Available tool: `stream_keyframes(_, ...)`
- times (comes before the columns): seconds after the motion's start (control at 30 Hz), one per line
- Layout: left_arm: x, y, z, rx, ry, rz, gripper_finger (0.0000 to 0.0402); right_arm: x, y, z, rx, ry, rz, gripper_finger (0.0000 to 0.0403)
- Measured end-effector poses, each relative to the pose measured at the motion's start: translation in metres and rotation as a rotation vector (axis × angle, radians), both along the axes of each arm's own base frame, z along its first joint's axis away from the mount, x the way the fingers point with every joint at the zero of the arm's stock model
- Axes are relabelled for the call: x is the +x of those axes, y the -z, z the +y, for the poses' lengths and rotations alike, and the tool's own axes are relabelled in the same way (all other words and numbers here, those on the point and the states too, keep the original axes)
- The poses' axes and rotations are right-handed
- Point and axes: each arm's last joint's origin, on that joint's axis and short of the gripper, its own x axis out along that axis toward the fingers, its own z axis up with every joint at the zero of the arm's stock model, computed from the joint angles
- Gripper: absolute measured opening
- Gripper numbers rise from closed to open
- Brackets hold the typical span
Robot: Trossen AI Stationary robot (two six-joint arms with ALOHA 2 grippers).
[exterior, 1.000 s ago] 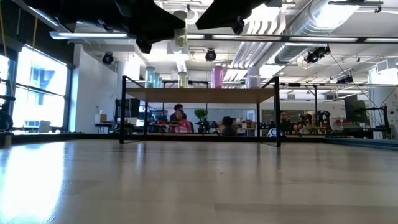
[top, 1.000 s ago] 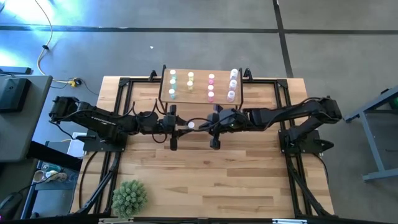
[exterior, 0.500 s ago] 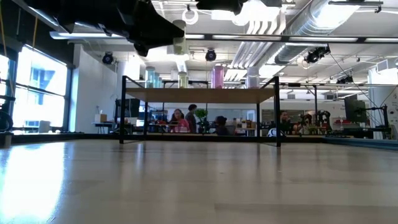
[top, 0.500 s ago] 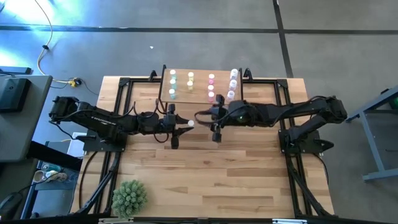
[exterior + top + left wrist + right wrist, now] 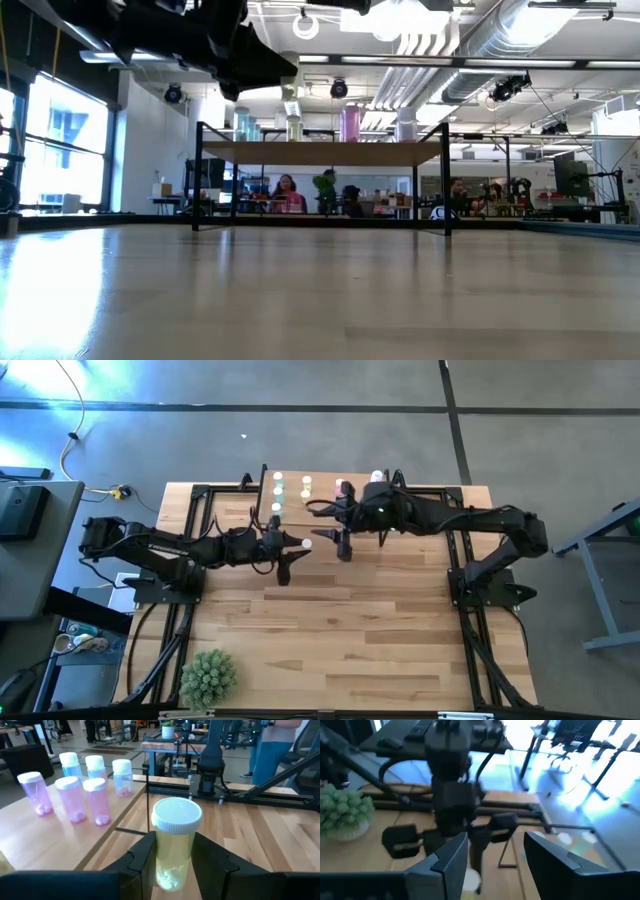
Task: Pick and place medicine bottles onto shelf by color
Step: Put the yellow pill bottle into the shelf aligned with the other yellow pill bottles
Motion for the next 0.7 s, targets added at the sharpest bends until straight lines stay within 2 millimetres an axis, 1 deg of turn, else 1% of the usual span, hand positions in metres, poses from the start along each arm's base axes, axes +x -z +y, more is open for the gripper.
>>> stream_keyframes(0.13, -0.002, 0.001, 0.008, -0.007, -0.008, 0.008, 0.0103, 0.011, 0.010, -0.004, 0.016, -0.038, 0.050, 0.0186)
stream_keyframes(0.27, -0.003, 0.002, 0.011, -0.012, -0.014, 0.020, 0.0103, 0.019, 0.021, -0.006, -0.022, -0.054, 0.091, 0.0186)
stream_keyframes(0.53, -0.003, 0.002, 0.012, -0.013, -0.015, 0.020, 0.0103, 0.034, 0.047, -0.010, -0.015, -0.055, 0.179, 0.0186)
stream_keyframes(0.7, -0.003, 0.002, 0.012, -0.013, -0.014, 0.019, 0.0103, 0.042, 0.060, -0.011, -0.005, -0.050, 0.211, 0.0186)
